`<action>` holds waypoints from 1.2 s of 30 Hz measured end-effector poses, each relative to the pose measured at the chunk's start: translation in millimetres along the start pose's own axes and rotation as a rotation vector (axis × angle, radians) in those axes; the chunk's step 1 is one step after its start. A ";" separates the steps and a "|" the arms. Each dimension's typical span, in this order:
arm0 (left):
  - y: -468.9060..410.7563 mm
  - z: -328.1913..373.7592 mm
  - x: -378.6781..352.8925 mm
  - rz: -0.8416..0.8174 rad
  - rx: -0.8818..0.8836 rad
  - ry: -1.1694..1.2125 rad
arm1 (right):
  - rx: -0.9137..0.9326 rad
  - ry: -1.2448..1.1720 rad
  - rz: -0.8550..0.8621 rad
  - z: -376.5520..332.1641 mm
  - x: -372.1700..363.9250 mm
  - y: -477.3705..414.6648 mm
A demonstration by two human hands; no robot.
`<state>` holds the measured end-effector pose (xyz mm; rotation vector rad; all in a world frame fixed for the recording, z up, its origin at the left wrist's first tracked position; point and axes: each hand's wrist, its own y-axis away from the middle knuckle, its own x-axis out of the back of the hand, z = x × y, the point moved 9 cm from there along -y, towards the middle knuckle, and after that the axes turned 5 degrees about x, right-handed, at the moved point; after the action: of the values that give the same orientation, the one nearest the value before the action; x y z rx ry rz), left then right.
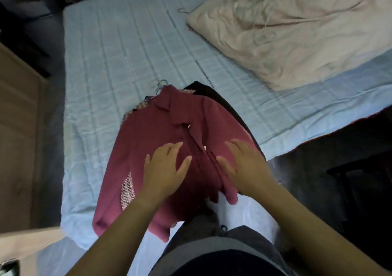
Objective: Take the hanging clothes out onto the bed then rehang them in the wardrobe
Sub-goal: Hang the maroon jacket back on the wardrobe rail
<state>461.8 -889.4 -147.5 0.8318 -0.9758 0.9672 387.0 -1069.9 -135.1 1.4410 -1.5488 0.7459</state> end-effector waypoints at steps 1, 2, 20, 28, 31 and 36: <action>-17.0 -3.7 2.0 -0.001 0.018 -0.003 | 0.010 0.005 -0.007 0.7 2.8 -18.7; -33.0 -7.3 5.5 0.006 0.032 0.000 | 0.022 0.014 -0.019 1.0 5.2 -36.4; -220.7 -108.7 18.7 0.005 0.341 0.026 | 0.273 0.050 -0.325 -6.8 -38.0 -319.6; -325.5 -139.8 -14.3 0.016 0.257 0.120 | 0.270 0.128 -0.515 20.7 -107.8 -425.6; -365.7 -160.7 -38.3 -0.029 0.220 0.143 | 0.286 0.134 -0.555 19.0 -140.0 -468.7; -396.8 -212.3 -93.2 -0.223 0.364 0.047 | 0.197 0.032 -0.598 30.9 -182.9 -500.9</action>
<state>867.6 -862.5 -361.5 1.1893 -0.6574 0.9786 863.3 -1088.4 -376.1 1.9006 -0.9508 0.5592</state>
